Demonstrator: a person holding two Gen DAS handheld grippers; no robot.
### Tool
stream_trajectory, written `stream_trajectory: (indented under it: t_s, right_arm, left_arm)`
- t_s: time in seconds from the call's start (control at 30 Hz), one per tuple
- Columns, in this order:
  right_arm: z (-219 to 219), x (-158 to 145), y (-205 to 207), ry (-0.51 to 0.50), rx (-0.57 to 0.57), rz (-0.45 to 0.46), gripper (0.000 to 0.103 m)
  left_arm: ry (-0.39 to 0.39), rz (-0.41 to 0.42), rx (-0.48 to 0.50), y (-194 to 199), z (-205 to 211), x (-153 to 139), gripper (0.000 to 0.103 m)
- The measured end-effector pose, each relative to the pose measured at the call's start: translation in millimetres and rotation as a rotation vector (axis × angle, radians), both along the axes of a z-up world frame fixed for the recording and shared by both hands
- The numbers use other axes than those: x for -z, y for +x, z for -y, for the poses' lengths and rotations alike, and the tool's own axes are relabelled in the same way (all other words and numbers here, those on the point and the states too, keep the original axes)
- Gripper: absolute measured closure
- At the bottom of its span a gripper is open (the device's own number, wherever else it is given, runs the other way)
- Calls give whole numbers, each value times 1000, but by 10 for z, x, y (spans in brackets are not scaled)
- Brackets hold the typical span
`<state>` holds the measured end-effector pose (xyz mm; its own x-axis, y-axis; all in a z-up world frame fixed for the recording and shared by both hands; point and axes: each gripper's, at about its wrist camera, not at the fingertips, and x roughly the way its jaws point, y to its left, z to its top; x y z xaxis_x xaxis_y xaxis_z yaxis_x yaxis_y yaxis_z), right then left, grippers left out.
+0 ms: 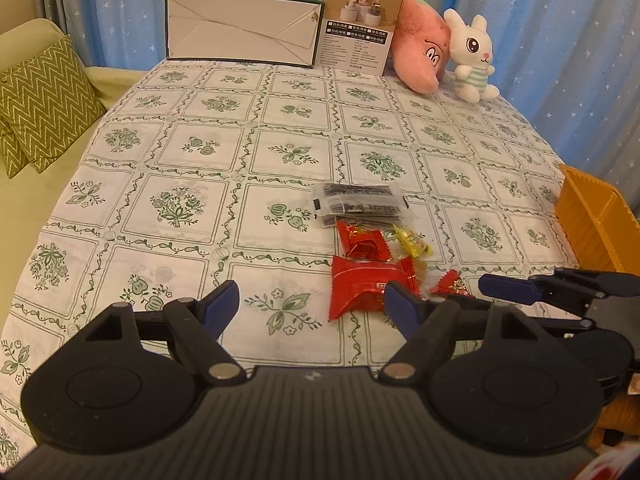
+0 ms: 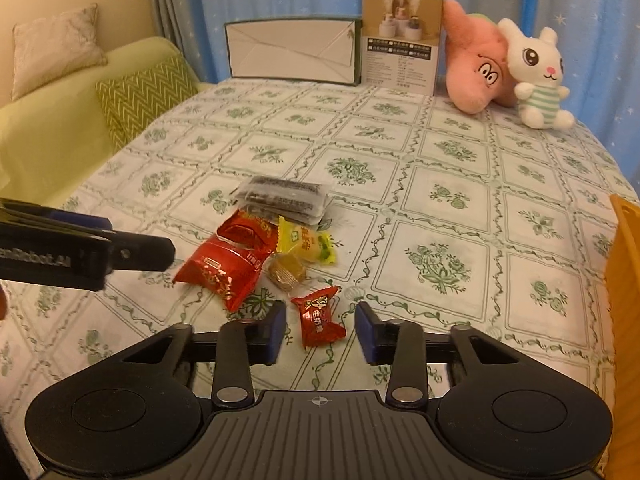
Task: Organize snacks
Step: 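Grasp the large red packet with the left tool while the right tool grasps a small red candy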
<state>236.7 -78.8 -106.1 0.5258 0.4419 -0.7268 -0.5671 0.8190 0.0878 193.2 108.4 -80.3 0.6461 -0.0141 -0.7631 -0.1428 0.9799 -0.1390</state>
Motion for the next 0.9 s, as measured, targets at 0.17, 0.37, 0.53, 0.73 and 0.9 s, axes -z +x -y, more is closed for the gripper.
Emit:
stream_trajectory:
  t_s: [0.17,0.37,0.53,0.73,0.9]
  right_arm:
    - [-55,54,46,-24,-17,-2,75]
    - [-28,32,-4,-35,-2,7,85]
    - [203,-94,-45,-7,77,6,85]
    - [488,-175,-63,8,158,-9,85]
    - [605,-169,-90,4,181,-15,85]
  left_arm:
    - [-5,-6,4,-3,4,32,26]
    - [-19,-12,21,14,72,67,26]
    - [-30,-3,54,75,191,88,27]
    - [-30,4,87,187,316,137,37]
    - [-8,-8,120,309,404,201,42]
